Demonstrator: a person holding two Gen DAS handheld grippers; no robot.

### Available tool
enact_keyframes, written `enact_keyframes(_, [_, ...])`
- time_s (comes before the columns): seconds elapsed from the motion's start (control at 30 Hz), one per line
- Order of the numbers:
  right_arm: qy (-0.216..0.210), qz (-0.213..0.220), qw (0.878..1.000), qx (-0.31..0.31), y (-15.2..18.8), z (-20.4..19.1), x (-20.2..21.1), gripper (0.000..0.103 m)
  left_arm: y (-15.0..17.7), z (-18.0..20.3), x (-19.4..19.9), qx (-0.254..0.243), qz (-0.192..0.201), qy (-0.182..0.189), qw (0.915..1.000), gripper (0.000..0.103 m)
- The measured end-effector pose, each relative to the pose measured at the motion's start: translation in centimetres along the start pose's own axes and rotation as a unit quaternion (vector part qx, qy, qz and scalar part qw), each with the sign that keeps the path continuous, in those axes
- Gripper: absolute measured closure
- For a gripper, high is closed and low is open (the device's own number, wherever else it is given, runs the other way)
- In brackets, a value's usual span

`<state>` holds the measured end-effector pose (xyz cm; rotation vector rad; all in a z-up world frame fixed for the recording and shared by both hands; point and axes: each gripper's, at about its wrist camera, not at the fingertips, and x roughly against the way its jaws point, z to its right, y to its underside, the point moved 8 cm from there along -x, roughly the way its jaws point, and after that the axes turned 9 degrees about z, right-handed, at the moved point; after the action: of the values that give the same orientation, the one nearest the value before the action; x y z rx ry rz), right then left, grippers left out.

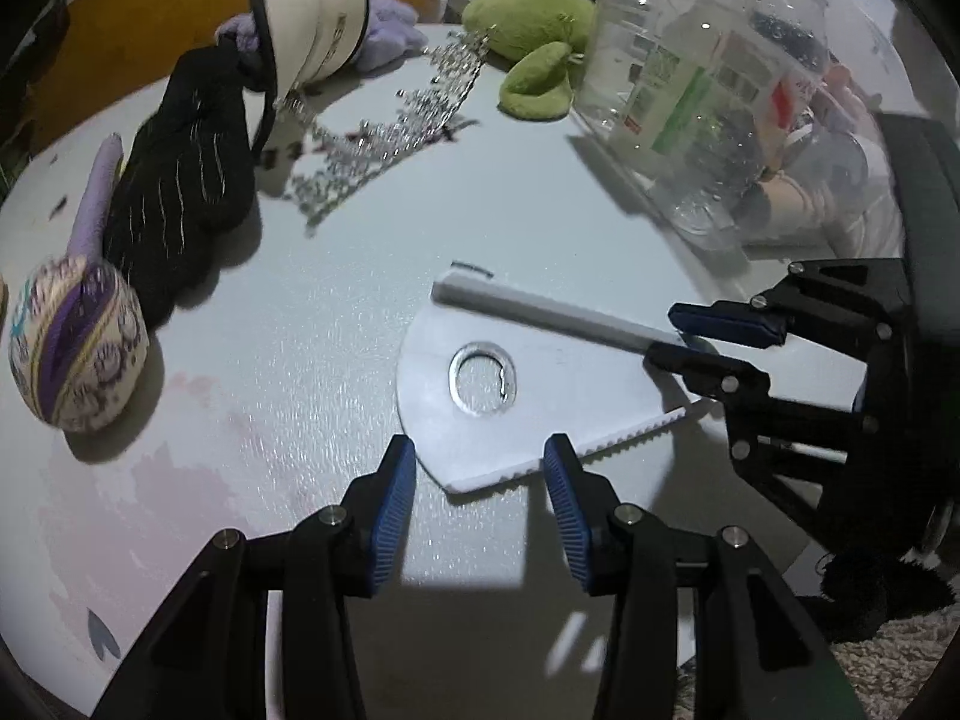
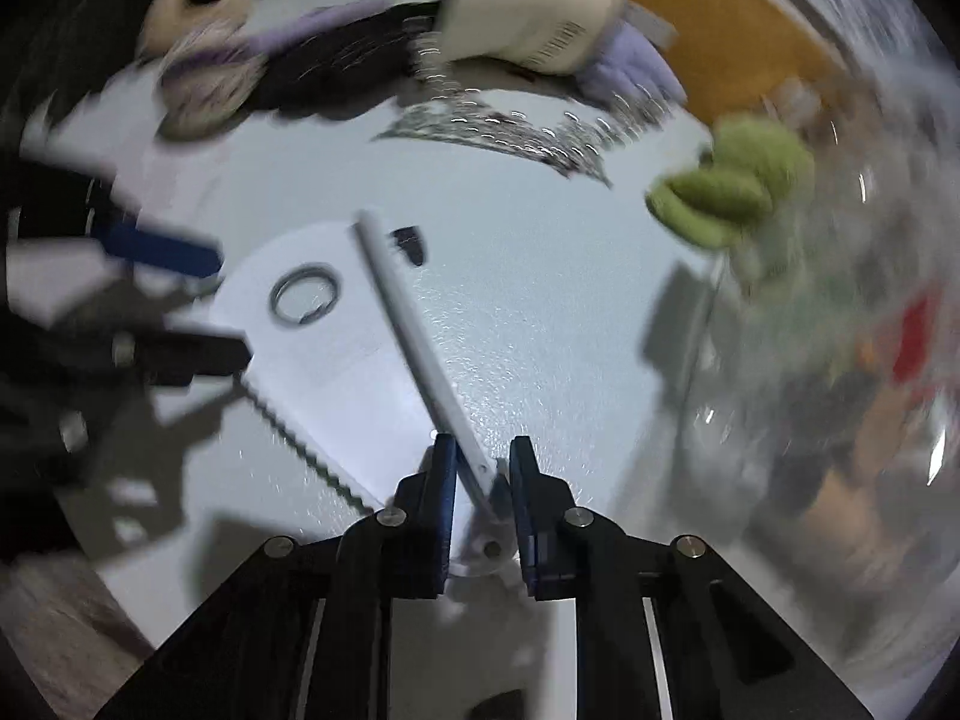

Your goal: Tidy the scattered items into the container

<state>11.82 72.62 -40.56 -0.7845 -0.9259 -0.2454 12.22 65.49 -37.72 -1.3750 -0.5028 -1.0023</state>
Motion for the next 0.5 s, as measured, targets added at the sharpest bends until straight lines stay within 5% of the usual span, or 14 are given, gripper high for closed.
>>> enact_keyframes(0.17, [0.072, 0.041, 0.985, 0.151, 0.0, -2.1, 1.3, 0.09, 0.7, -0.9, 0.2, 0.041, -0.008, 0.008, 0.9991, 0.058])
enact_keyframes(0.27, [0.095, 0.074, 0.968, 0.219, -0.1, -3.4, 2.5, 0.103, 1.4, -1.1, 0.3, 0.041, -0.009, 0.002, 0.9991, 0.057])
enact_keyframes(0.43, [0.092, 0.102, 0.948, 0.288, -0.2, -5.4, 3.8, 0.103, 1.7, -0.9, 0.7, 0.056, -0.004, 0.006, 0.9984, 0.057])
enact_keyframes(0.5, [0.084, 0.097, 0.951, 0.28, -0.4, -5.5, 3.9, 0.103, 1.3, -1.0, 1.0, 0.075, 0.001, 0.017, 0.997, 0.057])
